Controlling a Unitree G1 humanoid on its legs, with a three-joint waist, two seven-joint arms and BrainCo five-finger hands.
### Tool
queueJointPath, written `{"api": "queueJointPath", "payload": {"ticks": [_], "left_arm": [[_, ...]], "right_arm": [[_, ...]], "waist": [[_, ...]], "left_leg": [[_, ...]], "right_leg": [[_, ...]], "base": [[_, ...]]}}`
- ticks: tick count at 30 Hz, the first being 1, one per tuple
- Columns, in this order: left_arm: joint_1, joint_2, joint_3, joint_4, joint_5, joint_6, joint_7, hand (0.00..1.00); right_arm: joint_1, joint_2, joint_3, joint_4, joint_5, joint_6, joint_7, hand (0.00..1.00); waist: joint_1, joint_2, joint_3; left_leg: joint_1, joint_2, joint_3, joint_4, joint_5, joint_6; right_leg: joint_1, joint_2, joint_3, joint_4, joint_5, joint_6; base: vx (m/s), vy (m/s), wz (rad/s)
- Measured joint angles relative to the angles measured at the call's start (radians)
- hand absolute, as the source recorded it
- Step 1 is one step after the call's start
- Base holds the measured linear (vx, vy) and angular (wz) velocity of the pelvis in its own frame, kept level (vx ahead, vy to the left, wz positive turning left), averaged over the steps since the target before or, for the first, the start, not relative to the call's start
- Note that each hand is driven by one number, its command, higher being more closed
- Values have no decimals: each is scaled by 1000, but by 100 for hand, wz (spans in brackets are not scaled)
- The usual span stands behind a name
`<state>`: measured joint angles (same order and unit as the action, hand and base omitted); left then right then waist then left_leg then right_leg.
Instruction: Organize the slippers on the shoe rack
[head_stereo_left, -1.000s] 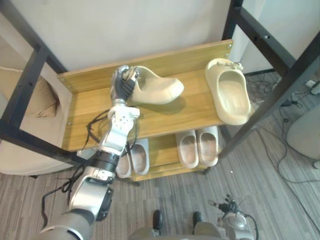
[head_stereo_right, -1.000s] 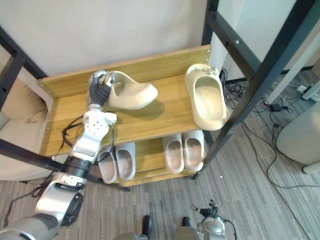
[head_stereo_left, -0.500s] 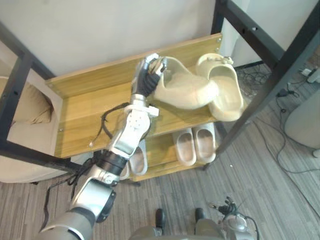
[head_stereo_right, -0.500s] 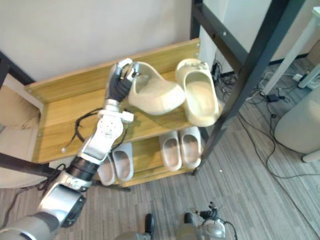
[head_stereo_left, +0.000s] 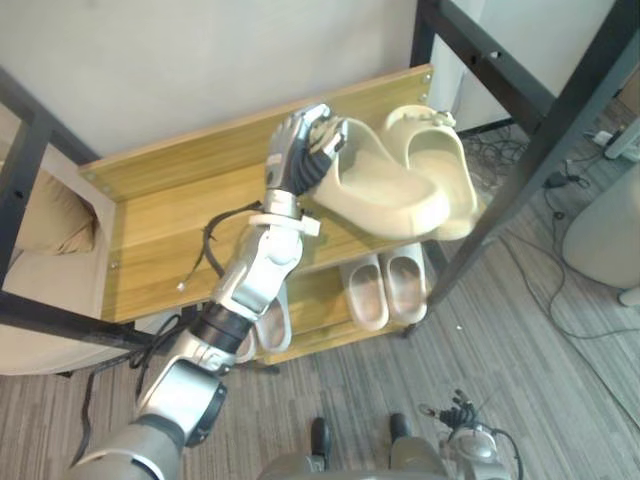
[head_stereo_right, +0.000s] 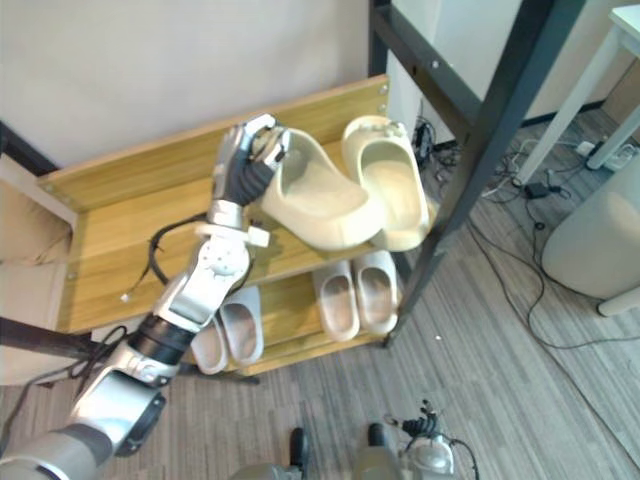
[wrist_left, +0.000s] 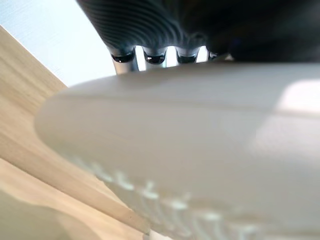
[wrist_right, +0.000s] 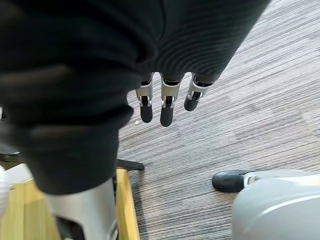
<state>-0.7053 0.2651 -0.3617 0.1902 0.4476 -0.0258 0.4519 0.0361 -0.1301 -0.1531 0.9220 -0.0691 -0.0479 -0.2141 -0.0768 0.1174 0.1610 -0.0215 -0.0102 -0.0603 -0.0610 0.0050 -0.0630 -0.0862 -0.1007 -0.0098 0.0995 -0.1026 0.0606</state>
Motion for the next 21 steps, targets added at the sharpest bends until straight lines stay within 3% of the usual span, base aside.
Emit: {"api": "queueJointPath", "payload": {"ticks": [1, 2, 7, 21], "left_arm": [[3, 5, -1, 10, 3, 0, 0, 100], [3, 11, -1, 29, 3, 0, 0, 0], [4, 56, 0, 46, 3, 1, 1, 0], [-5, 67, 28, 76, 3, 2, 26, 0]], "right_arm": [[-1, 0, 0, 0, -1, -2, 0, 0], [-1, 0, 0, 0, -1, -2, 0, 0], [-8, -2, -1, -2, -1, -3, 0, 0], [-6, 2, -2, -3, 0, -5, -2, 0]], "waist": [[-4, 0, 0], [-7, 0, 0], [-11, -1, 0], [-28, -2, 0]], "left_leg": [[-3, 0, 0, 0, 0, 0], [-5, 0, 0, 0, 0, 0], [-27, 3, 24, 0, 1, 2], [-45, 18, 40, -7, 6, 9]], "right_leg": [[-2, 0, 1, -1, 2, 1], [-5, 1, 2, -1, 3, 1], [-38, 6, 28, -4, 20, 3], [-57, 23, 46, -34, 62, -1]], "base": [[0, 0, 0], [0, 0, 0], [-27, 7, -15], [-21, -4, -5]]}}
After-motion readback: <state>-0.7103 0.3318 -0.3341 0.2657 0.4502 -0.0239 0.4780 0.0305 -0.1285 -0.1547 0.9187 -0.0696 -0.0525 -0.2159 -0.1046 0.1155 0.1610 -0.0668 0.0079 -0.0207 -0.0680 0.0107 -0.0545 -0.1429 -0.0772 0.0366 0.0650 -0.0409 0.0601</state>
